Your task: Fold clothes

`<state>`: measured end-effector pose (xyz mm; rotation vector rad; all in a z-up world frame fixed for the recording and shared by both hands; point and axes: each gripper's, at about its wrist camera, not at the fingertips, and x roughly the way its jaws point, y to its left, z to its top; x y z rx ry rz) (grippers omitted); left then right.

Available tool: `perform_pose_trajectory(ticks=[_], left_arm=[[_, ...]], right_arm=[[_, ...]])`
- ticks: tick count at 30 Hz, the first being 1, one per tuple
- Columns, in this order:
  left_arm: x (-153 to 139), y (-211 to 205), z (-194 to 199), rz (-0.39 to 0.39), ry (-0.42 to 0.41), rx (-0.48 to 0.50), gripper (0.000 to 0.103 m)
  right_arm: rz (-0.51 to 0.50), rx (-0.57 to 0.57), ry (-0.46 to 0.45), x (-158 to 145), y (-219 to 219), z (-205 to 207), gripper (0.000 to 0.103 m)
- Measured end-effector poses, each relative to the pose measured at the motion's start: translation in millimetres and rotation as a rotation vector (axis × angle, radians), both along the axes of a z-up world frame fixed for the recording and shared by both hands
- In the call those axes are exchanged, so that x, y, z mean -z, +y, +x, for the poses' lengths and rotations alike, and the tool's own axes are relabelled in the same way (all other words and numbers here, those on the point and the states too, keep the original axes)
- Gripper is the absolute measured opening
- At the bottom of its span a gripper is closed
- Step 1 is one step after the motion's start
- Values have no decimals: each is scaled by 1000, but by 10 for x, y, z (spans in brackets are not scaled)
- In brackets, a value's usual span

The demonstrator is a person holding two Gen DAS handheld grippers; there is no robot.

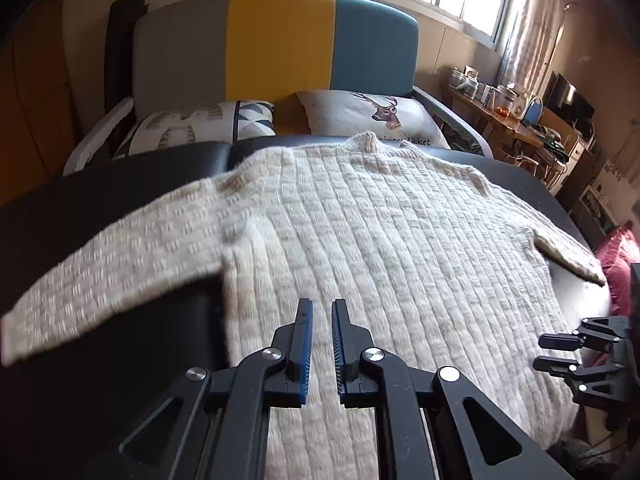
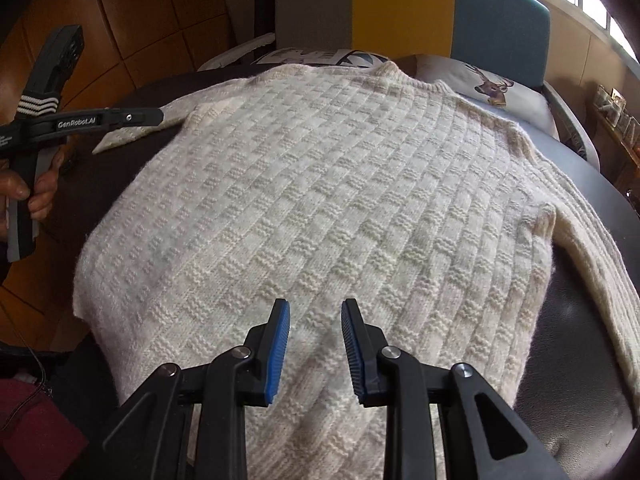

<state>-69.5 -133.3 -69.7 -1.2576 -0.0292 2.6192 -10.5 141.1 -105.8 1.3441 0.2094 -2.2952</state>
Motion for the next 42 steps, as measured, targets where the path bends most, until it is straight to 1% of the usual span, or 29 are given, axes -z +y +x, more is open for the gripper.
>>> perform_pose_trajectory(ticks=[2, 4, 6, 7, 9, 11, 13, 16, 19, 21, 23, 24, 26, 27, 29, 30, 31, 32, 34, 35, 37, 39, 40, 42], left_arm=[[-14, -17, -248, 22, 0, -14, 10], [-16, -45, -448, 87, -20, -20, 10], [13, -41, -601, 118, -34, -19, 10], [37, -5, -653, 113, -36, -9, 10], [127, 109, -719, 71, -50, 9, 10], [219, 203, -726, 39, -57, 34, 10], [330, 250, -690, 5, -68, 37, 10], [513, 216, -718, -61, -106, 0, 10], [665, 140, -709, -94, -112, -19, 10], [675, 125, -703, -88, -107, -24, 11], [639, 161, -708, -103, -115, -45, 11], [576, 185, -689, -84, -113, -54, 11], [448, 233, -647, -43, -106, -71, 11], [371, 263, -595, -5, -95, -72, 13], [282, 338, -496, 77, -95, -62, 25], [264, 390, -439, 126, -101, -51, 34], [248, 446, -383, 171, -106, -37, 37], [244, 533, -340, 187, -112, -12, 37], [241, 749, -268, 150, -110, 28, 37], [241, 855, -234, 132, -110, 49, 37], [262, 1040, -182, 110, -124, 103, 38], [286, 1092, -177, 103, -136, 114, 38], [298, 1118, -175, 99, -141, 120, 38], [323, 1170, -171, 91, -153, 131, 39]], right_arm=[[-3, 27, -3, -9, 64, -86, 27], [-7, 46, -3, -24, 90, -208, 27], [-7, 61, 0, -42, 97, -336, 27], [-2, 64, 5, -53, 88, -397, 27], [7, 70, 15, -73, 70, -520, 27], [23, 82, 19, -74, 69, -617, 27], [32, 97, 10, -43, 103, -677, 27], [68, 124, -19, 70, 160, -736, 27], [127, 154, -83, 258, 216, -790, 27], [112, 154, -76, 271, 247, -796, 27], [80, 167, -83, 248, 295, -809, 27], [27, 192, -82, 200, 394, -797, 26], [-151, 276, -69, 40, 740, -728, 26], [-250, 335, -58, -42, 984, -673, 26], [-453, 498, -22, -176, 1630, -474, 29], [-528, 591, -1, -185, 1961, -304, 29], [-604, 692, 22, -166, 2296, -98, 29], [-677, 802, 41, -116, 2625, 106, 29], [-818, 1022, 66, -16, 3265, 434, 29], [-880, 1124, 83, 41, 3550, 586, 31], [-969, 1291, 124, 166, 3998, 825, 31], [-1005, 1409, 141, 269, 4297, 931, 31], [-1015, 1450, 142, 314, 4409, 946, 31], [-1026, 1490, 127, 397, 4546, 888, 31]])
